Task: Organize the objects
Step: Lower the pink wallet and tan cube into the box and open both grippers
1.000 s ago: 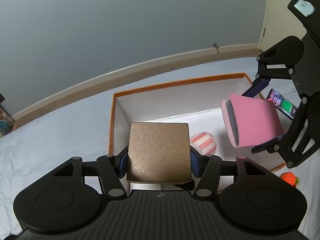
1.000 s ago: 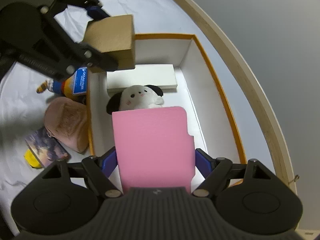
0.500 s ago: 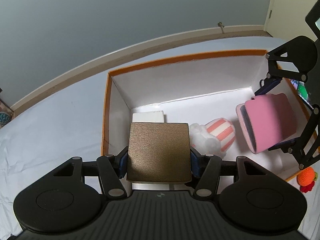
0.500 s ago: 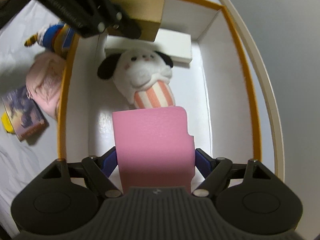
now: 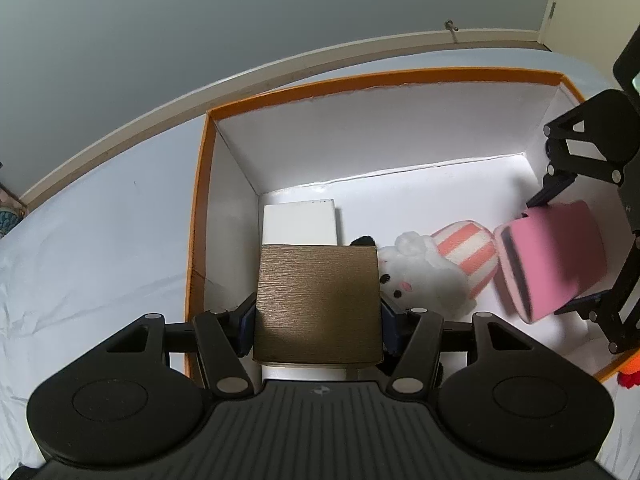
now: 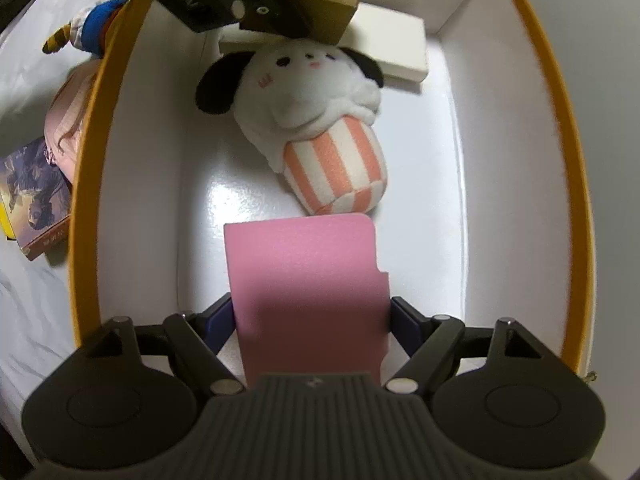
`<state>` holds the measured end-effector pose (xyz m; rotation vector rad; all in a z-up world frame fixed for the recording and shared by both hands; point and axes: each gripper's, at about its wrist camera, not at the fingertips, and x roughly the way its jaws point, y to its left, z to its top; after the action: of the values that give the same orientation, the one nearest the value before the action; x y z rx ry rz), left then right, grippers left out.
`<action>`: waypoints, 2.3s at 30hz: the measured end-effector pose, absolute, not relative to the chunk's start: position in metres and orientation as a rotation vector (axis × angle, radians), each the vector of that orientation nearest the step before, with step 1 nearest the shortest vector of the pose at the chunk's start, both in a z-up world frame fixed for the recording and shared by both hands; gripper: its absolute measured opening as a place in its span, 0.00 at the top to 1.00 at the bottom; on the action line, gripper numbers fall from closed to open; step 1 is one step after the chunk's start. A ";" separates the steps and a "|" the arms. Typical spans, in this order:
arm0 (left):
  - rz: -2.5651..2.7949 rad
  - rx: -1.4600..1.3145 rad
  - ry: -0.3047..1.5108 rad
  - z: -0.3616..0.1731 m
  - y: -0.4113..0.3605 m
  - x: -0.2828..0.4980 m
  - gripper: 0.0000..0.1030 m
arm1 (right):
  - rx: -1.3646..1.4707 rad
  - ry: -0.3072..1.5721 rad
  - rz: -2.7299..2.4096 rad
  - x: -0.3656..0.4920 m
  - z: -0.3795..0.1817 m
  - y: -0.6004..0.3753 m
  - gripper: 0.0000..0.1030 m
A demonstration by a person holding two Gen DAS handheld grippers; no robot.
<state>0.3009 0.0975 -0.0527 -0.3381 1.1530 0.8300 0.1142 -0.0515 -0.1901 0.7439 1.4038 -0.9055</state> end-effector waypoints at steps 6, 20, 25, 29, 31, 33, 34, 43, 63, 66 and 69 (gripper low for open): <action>0.846 -0.360 1.173 -0.059 0.103 0.298 0.35 | 0.774 1.438 -0.848 0.116 -0.205 -0.060 0.22; 0.858 -0.311 1.308 -0.077 0.092 0.312 0.35 | 0.787 1.490 -0.792 0.123 -0.220 -0.069 0.22; 0.866 -0.339 1.372 -0.079 0.090 0.314 0.35 | 0.782 1.493 -0.792 0.125 -0.220 -0.069 0.22; 0.862 -0.331 1.413 -0.078 0.088 0.314 0.31 | 0.781 1.500 -0.792 0.128 -0.220 -0.071 0.21; 0.875 -0.320 1.422 -0.076 0.087 0.315 0.28 | 0.778 1.504 -0.793 0.130 -0.220 -0.071 0.20; 0.896 -0.308 1.430 -0.074 0.083 0.314 0.25 | 0.777 1.510 -0.796 0.131 -0.220 -0.071 0.20; 0.908 -0.306 1.429 -0.073 0.082 0.314 0.24 | 0.771 1.520 -0.794 0.132 -0.220 -0.070 0.20; 0.924 -0.361 1.397 -0.065 0.082 0.307 0.22 | 0.765 1.532 -0.806 0.138 -0.217 -0.072 0.19; 0.983 -0.357 1.287 -0.021 0.065 0.304 0.22 | 0.767 1.410 -0.967 0.140 -0.157 -0.070 0.06; 0.988 -0.355 1.274 -0.014 0.059 0.302 0.22 | 0.769 1.385 -0.967 0.145 -0.146 -0.065 0.06; 0.990 -0.354 1.256 -0.008 0.053 0.297 0.22 | 0.751 1.375 -0.974 0.153 -0.133 -0.058 0.06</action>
<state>0.2973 0.0535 -0.0082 -0.3543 1.2562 0.9903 0.1532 -0.0581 -0.1334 0.7506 1.3752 -0.9744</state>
